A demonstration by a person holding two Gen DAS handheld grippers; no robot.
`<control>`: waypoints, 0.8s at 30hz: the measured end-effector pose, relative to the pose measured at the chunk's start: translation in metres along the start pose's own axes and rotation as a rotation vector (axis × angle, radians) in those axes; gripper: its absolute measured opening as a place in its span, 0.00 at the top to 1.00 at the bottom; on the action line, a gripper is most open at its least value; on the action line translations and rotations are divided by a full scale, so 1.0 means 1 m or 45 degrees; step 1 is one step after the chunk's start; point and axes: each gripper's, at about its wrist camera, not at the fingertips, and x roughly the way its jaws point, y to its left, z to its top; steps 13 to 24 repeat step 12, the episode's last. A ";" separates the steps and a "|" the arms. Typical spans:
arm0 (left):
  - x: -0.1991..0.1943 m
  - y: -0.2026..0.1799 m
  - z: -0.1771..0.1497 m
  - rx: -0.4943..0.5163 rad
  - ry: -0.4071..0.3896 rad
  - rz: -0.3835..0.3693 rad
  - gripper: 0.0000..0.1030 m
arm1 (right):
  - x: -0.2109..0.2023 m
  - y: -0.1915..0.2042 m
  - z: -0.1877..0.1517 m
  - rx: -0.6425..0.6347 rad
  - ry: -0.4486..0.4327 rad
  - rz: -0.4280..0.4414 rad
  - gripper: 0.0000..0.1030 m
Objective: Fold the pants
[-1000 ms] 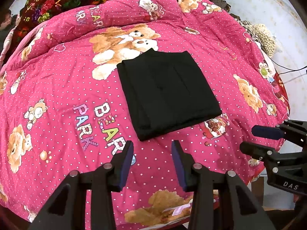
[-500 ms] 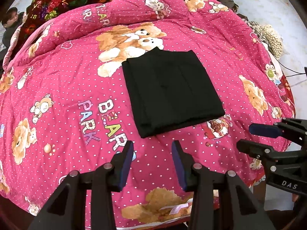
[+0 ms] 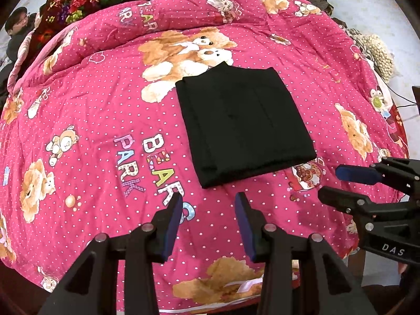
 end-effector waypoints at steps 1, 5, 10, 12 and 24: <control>0.000 0.000 0.000 0.000 0.001 0.001 0.58 | 0.001 0.000 0.001 -0.003 0.002 0.003 0.59; 0.001 0.001 0.001 -0.006 -0.003 0.003 0.58 | 0.003 -0.001 0.003 -0.009 0.008 0.006 0.59; 0.002 -0.001 0.004 -0.012 -0.016 0.009 0.58 | 0.003 -0.005 0.005 -0.008 0.013 0.008 0.59; 0.002 -0.003 0.005 -0.018 -0.013 0.002 0.58 | 0.004 -0.007 0.005 -0.007 0.013 0.010 0.59; 0.002 -0.003 0.005 -0.018 -0.013 0.002 0.58 | 0.004 -0.007 0.005 -0.007 0.013 0.010 0.59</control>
